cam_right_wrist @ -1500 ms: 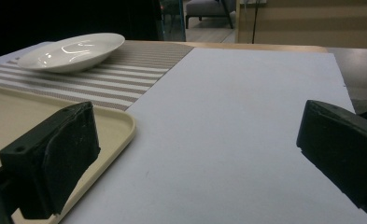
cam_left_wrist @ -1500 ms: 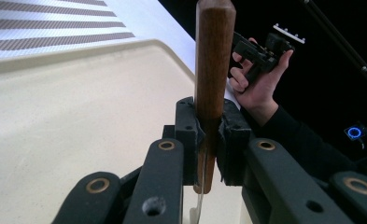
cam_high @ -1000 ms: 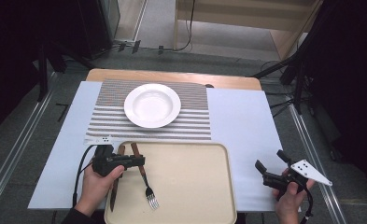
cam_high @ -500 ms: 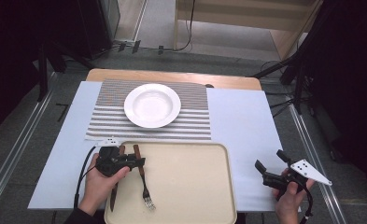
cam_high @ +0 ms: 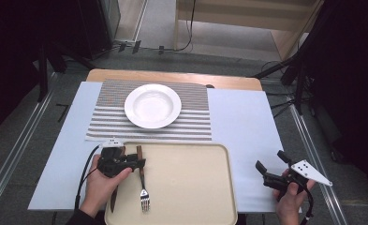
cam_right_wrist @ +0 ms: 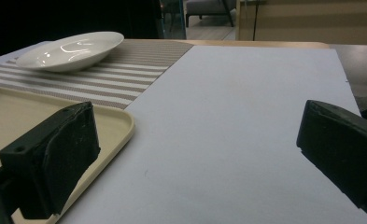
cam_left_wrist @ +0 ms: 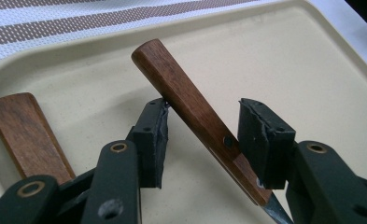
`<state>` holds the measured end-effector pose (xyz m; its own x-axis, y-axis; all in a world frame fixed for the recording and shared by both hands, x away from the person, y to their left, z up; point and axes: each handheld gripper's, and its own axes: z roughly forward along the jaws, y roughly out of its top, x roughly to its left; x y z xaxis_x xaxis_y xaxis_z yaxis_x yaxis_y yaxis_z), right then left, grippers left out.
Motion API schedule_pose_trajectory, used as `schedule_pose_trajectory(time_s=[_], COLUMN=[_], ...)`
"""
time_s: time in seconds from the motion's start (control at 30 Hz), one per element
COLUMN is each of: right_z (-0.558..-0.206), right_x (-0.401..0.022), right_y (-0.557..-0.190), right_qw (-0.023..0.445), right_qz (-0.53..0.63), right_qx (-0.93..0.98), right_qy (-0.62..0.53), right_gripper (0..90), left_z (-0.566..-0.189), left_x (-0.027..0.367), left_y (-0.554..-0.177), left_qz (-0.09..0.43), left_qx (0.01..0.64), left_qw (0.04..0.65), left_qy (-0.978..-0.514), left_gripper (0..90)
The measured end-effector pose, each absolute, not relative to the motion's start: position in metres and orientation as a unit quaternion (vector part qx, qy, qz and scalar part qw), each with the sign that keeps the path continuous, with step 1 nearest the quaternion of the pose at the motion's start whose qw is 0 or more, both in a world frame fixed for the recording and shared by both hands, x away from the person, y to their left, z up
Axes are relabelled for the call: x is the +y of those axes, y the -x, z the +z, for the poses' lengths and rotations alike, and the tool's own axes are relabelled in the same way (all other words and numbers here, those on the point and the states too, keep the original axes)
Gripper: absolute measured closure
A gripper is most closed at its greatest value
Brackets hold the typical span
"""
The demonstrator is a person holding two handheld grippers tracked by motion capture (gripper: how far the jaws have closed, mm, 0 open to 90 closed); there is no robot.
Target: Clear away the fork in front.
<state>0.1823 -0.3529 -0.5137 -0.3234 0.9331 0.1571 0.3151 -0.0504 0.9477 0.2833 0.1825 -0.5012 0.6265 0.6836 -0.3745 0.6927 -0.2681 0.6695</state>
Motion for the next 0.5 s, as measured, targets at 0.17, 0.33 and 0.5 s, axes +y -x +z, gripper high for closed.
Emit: schedule_pose_trajectory(time_s=[0.17, 0.33, 0.5], right_z=[-0.514, -0.514, -0.514], right_x=[-0.353, -0.353, -0.353], right_y=[-0.182, -0.182, -0.182], right_qw=[0.295, 0.295, 0.297], right_qz=[0.524, 0.524, 0.523], right_qx=[0.623, 0.623, 0.624], right_qy=[-0.500, -0.500, -0.499], right_gripper=[0.0, 0.0, 0.0], left_z=[-0.500, -0.498, -0.494], left_x=[0.181, 0.183, 0.183], left_y=[-0.282, -0.280, -0.271], left_qz=[0.012, 0.035, 0.058], left_qx=[0.425, 0.422, 0.405], left_qw=[0.421, 0.419, 0.431], left_qy=[-0.801, -0.803, -0.804], left_gripper=[41.4, 31.0, 37.6])
